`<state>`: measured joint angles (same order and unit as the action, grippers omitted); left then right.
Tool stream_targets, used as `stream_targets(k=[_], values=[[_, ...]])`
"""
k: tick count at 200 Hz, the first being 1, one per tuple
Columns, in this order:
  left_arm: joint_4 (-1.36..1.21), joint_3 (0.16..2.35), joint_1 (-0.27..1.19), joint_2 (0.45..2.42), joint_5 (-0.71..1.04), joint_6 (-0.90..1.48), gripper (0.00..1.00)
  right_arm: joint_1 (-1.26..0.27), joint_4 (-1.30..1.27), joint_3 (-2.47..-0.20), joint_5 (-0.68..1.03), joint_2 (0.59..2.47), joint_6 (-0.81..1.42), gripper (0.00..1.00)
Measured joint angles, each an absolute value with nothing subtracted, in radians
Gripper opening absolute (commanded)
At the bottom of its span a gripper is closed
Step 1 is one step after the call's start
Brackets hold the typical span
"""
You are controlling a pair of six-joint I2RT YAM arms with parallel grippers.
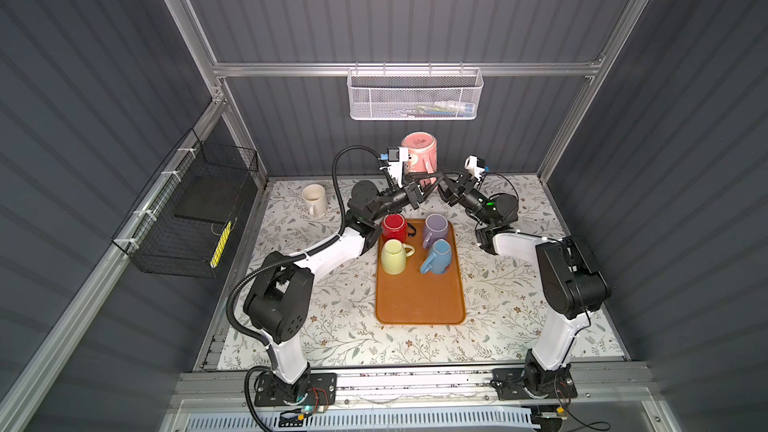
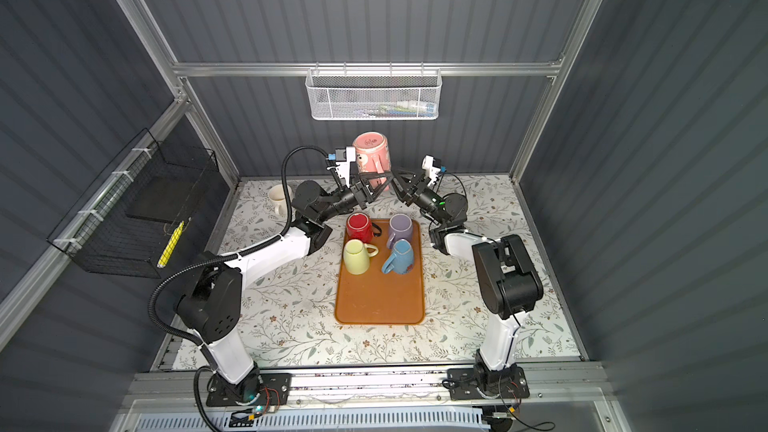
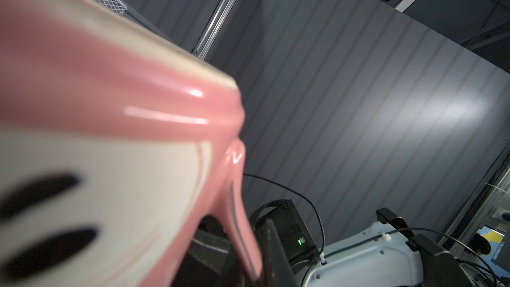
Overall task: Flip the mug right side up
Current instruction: 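Grasp the pink mug's rim with the right gripper beside the left gripper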
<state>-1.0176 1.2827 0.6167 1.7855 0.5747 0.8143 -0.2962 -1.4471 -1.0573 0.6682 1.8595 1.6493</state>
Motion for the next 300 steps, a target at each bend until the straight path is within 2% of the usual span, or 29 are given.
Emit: stream_targets(k=[156, 237, 300], values=[[-1.349, 1.215, 0.583, 1.909, 0.547, 0.982, 0.0, -0.276, -1.358, -1.002, 0.669, 1.79, 1.663, 0.51], [-1.381, 1.209, 0.583, 1.924, 0.538, 1.008, 0.0, -0.275, -1.351, -1.002, 0.669, 1.79, 1.641, 0.51], [-1.5, 1.222, 0.577, 1.987, 0.531, 1.083, 0.0, -0.265, -1.303, -1.045, 0.715, 1.79, 1.63, 0.52]])
